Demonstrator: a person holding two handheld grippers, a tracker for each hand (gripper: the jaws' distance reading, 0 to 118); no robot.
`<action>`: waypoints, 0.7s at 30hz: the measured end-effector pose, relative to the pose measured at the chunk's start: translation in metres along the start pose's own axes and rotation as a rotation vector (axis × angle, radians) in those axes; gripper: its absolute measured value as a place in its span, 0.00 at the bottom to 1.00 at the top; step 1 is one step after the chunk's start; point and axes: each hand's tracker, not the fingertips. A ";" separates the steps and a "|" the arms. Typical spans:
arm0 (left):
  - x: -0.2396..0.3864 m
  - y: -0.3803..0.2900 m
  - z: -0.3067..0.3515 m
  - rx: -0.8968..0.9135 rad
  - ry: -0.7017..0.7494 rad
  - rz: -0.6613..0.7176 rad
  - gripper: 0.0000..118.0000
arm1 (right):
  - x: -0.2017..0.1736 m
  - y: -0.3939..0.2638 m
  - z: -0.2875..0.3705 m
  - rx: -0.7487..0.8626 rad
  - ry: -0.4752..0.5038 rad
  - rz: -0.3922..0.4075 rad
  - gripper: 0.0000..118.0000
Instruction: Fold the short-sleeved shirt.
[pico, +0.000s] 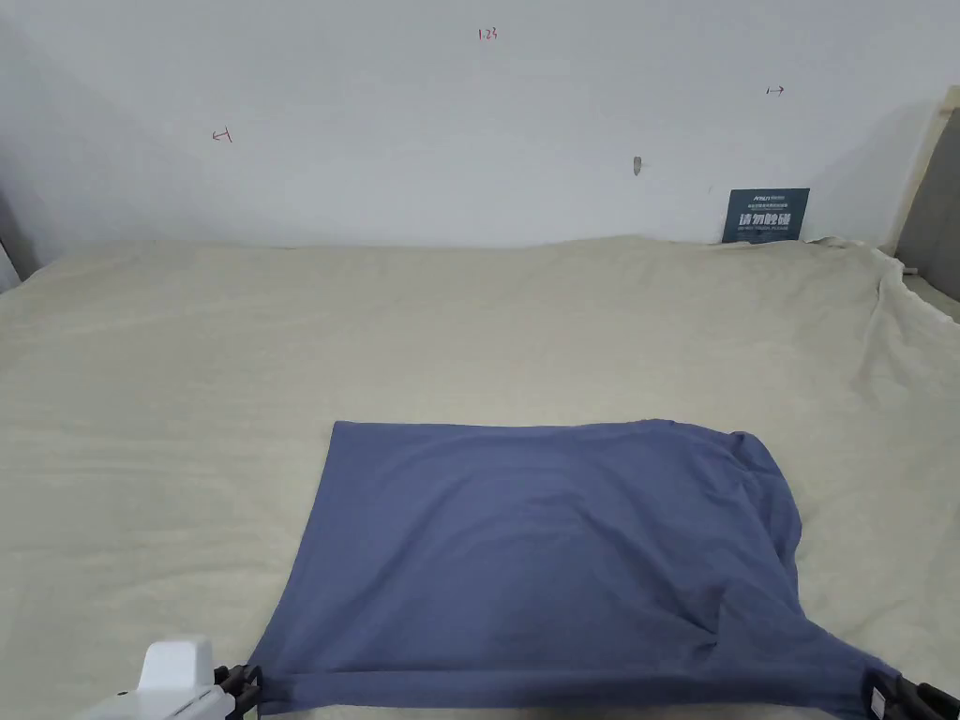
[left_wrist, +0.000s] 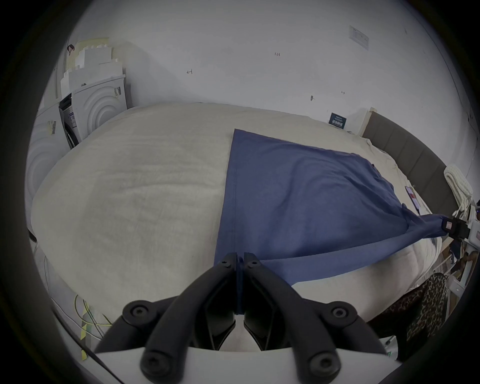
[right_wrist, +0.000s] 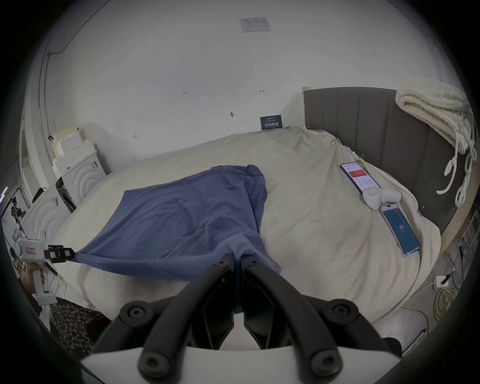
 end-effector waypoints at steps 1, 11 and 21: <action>0.001 -0.003 0.000 -0.005 0.001 -0.001 0.01 | 0.001 -0.004 0.000 -0.008 -0.001 0.000 0.01; 0.007 -0.027 -0.028 -0.079 0.053 -0.027 0.01 | 0.010 -0.048 -0.051 -0.211 -0.101 -0.062 0.01; 0.012 -0.026 -0.030 -0.155 0.059 0.046 0.20 | 0.001 -0.052 -0.059 -0.296 -0.150 -0.062 0.10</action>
